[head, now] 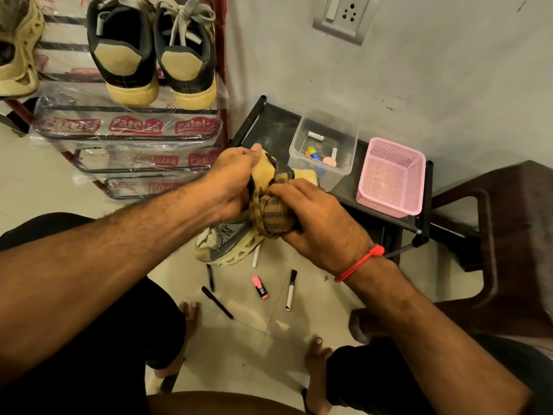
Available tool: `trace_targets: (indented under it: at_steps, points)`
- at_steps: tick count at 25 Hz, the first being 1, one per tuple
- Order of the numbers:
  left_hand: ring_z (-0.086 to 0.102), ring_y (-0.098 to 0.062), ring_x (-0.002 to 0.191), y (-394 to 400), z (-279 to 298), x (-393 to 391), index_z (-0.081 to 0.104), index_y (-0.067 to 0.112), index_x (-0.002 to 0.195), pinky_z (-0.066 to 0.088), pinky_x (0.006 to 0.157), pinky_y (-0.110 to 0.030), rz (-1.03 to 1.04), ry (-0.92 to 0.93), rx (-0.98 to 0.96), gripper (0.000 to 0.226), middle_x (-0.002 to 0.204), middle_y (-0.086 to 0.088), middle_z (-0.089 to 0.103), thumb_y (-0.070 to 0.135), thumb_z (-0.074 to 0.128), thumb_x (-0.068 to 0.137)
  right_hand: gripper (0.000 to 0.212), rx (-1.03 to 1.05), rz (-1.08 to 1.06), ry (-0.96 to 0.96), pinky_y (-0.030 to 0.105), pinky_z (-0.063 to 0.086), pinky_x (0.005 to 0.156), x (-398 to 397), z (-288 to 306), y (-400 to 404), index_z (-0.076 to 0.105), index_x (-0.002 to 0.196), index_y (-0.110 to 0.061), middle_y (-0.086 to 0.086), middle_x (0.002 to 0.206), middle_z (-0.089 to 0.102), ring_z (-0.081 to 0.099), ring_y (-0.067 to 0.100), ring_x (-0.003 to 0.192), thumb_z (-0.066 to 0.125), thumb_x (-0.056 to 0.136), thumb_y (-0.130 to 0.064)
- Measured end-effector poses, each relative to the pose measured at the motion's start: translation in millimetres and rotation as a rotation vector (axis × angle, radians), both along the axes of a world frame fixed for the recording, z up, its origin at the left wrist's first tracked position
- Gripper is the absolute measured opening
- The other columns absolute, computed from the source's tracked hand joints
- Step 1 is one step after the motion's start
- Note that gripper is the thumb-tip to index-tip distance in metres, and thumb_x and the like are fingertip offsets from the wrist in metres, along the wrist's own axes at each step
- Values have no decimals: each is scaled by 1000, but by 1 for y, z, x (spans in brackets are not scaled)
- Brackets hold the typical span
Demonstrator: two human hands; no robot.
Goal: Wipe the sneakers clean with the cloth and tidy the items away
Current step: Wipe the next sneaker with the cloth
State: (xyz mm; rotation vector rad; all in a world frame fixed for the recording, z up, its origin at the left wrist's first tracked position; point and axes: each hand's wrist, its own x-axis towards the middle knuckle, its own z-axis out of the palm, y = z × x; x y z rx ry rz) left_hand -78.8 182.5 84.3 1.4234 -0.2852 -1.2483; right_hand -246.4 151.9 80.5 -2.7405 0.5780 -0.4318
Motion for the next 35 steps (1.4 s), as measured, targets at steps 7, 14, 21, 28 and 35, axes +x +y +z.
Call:
trace_targets:
  at_steps: [7, 14, 21, 28, 35]
  points:
    - [66, -20, 70, 1, 4, -4, 55, 12, 96, 57, 77, -44, 33, 182, 11, 19, 75, -7, 66, 23, 45, 109, 57, -95, -262, -213, 43, 45, 99, -2, 6, -38, 53, 132, -8, 18, 122, 59, 52, 33, 114, 61, 80, -29]
    - [69, -22, 82, 0, 5, 7, 57, 7, 119, 62, 66, -40, 106, 146, 11, 23, 97, -12, 69, 23, 45, 108, 50, -175, -88, -223, 38, 49, 91, 4, -22, 2, 55, 127, -8, 18, 116, 59, 51, 27, 107, 62, 84, -32]
    - [66, -20, 79, 9, 8, -20, 55, 12, 109, 60, 73, -42, -133, 136, -70, 13, 85, -7, 66, 21, 45, 108, 57, 31, -372, -277, 46, 48, 96, 0, 13, -31, 52, 129, -13, 10, 120, 60, 53, 26, 111, 74, 77, -19]
    - [60, -16, 85, 14, 12, 1, 53, 25, 90, 46, 74, -35, -320, -158, -67, 18, 87, 0, 62, 35, 46, 104, 62, 38, -164, -133, 49, 45, 94, -9, 12, -12, 52, 130, -20, 2, 119, 61, 53, 23, 107, 67, 74, -40]
    - [54, -25, 102, 11, 16, 14, 59, 32, 93, 48, 87, -45, -424, -471, 25, 13, 105, -1, 57, 34, 47, 93, 53, 379, -394, -355, 25, 56, 87, -28, 18, -41, 46, 134, -18, -3, 118, 62, 65, 16, 103, 64, 88, -2]
